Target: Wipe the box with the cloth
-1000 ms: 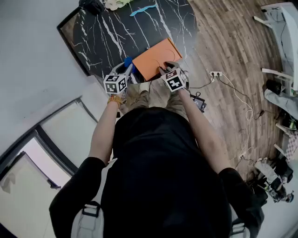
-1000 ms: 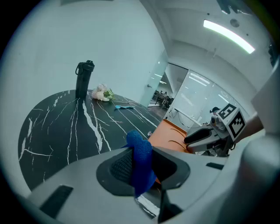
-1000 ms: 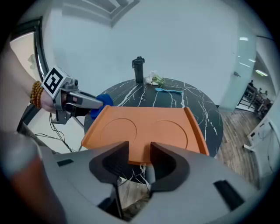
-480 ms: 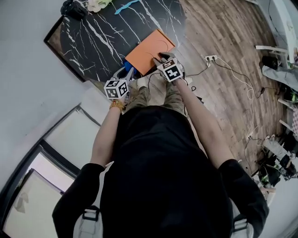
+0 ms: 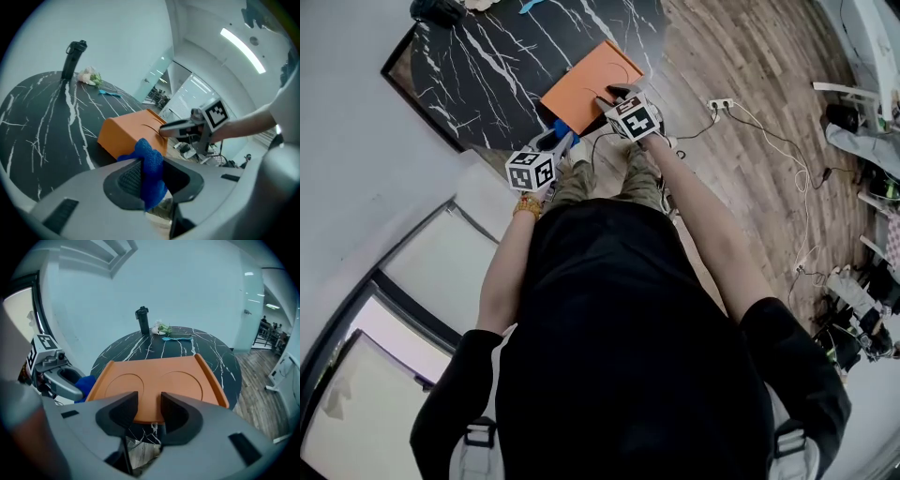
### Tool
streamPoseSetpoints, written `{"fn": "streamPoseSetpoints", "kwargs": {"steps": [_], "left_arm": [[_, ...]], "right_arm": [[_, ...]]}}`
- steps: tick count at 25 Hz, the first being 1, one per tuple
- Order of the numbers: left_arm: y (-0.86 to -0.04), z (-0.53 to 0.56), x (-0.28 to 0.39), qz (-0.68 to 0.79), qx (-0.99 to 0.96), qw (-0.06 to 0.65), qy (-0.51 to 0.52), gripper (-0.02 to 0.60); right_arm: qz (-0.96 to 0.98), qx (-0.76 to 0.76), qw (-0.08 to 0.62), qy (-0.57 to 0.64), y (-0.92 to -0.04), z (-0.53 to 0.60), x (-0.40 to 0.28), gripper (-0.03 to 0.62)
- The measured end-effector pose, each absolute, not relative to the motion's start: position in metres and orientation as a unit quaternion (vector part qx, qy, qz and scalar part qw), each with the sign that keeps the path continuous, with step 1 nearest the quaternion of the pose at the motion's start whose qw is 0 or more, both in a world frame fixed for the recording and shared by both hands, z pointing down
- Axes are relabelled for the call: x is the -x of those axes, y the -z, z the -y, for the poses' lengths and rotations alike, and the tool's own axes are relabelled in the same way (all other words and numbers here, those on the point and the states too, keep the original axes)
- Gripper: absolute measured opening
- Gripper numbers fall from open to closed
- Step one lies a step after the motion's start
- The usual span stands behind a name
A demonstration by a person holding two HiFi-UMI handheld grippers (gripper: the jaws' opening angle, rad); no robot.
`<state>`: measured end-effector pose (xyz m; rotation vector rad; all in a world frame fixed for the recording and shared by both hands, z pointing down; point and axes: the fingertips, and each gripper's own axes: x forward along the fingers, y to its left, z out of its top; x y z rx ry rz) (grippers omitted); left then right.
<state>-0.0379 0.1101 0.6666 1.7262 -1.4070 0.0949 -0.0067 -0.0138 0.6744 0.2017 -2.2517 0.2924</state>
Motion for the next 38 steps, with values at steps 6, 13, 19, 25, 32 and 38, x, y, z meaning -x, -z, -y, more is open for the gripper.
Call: {"fn": "streamPoseSetpoints", "kwargs": {"steps": [6, 13, 19, 25, 32, 38], "left_arm": [[-0.634, -0.121, -0.054, 0.372, -0.831, 0.395, -0.123, 0.101], [-0.479, -0.030, 0.044, 0.586, -0.798, 0.142, -0.030, 0.103], [-0.402, -0.001, 0.117, 0.715, -0.699, -0.001, -0.006, 0.103], [-0.438, -0.012, 0.114, 0.739, -0.673, 0.020, -0.028, 0.103], [-0.446, -0.018, 0.123, 0.739, -0.672, 0.038, -0.042, 0.103], [-0.443, -0.026, 0.123, 0.741, -0.669, 0.038, -0.042, 0.103]], "right_arm": [[0.933, -0.112, 0.311, -0.142, -0.619, 0.054, -0.015, 0.141], [0.966, -0.193, 0.149, -0.085, -0.483, 0.084, -0.024, 0.140], [0.967, -0.238, 0.048, -0.077, -0.423, 0.054, 0.011, 0.069], [0.955, -0.274, 0.062, -0.092, -0.433, 0.037, 0.024, 0.009], [0.955, -0.275, 0.100, -0.055, -0.449, 0.020, 0.034, 0.005], [0.961, -0.255, 0.106, -0.027, -0.448, -0.001, 0.045, 0.005]]}}
